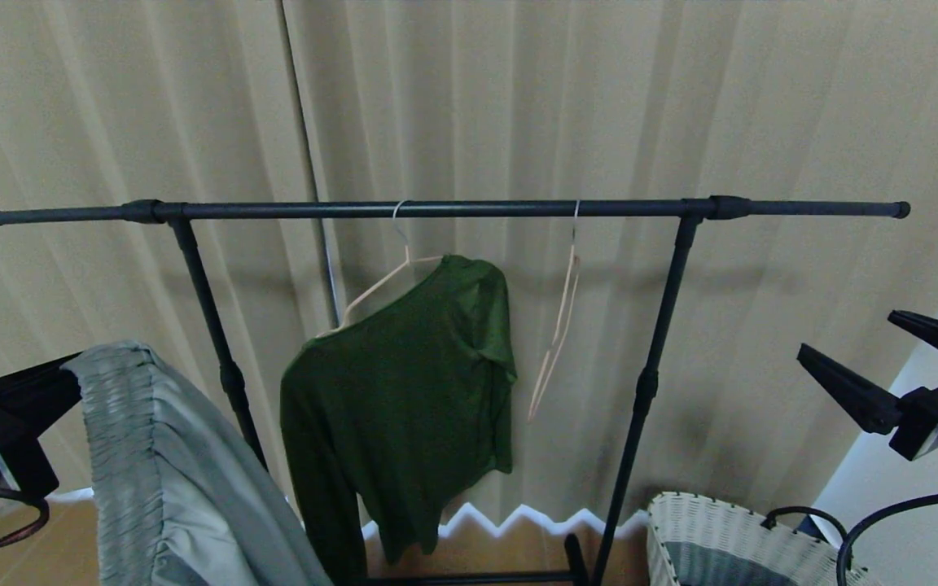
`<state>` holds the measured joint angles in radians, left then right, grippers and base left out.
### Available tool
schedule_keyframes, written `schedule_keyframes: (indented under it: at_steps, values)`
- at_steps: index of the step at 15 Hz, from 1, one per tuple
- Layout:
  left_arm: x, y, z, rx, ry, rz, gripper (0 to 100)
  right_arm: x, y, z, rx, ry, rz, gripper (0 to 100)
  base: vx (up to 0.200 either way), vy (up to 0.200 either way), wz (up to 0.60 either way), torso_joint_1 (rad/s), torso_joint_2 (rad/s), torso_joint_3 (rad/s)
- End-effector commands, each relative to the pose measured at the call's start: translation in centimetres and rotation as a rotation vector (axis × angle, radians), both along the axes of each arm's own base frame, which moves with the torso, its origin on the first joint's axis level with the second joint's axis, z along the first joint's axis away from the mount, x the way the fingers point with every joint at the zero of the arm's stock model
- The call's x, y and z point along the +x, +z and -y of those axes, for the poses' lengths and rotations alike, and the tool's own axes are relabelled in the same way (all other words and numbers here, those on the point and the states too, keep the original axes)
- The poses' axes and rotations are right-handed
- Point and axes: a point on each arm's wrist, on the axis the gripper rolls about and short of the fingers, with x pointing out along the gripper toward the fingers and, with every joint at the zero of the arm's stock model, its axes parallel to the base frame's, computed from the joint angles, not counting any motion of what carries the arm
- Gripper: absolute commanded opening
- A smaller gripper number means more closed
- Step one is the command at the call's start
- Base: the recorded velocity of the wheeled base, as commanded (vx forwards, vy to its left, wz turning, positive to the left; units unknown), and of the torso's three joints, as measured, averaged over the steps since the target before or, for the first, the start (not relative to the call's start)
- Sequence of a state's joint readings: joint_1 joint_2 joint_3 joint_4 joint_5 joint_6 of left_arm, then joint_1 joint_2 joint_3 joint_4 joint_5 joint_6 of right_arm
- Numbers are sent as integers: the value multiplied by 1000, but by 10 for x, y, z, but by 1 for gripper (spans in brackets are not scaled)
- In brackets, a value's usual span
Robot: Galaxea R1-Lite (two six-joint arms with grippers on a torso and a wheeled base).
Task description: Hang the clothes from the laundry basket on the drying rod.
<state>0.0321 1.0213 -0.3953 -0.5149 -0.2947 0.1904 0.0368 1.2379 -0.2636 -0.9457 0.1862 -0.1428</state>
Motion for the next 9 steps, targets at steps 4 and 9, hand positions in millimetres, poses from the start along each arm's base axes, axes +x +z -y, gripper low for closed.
schedule_keyframes:
  at_steps: [4,9]
  values:
    - [0,-1,0,11,-5,20,0,7,3,11,0,-63,-136,100,0,0,0,135,-301,-171]
    - [0,1,0,8,-2,42,0,7,-3,11,-3,-68,-232,100,0,0,0,5,-15,-6]
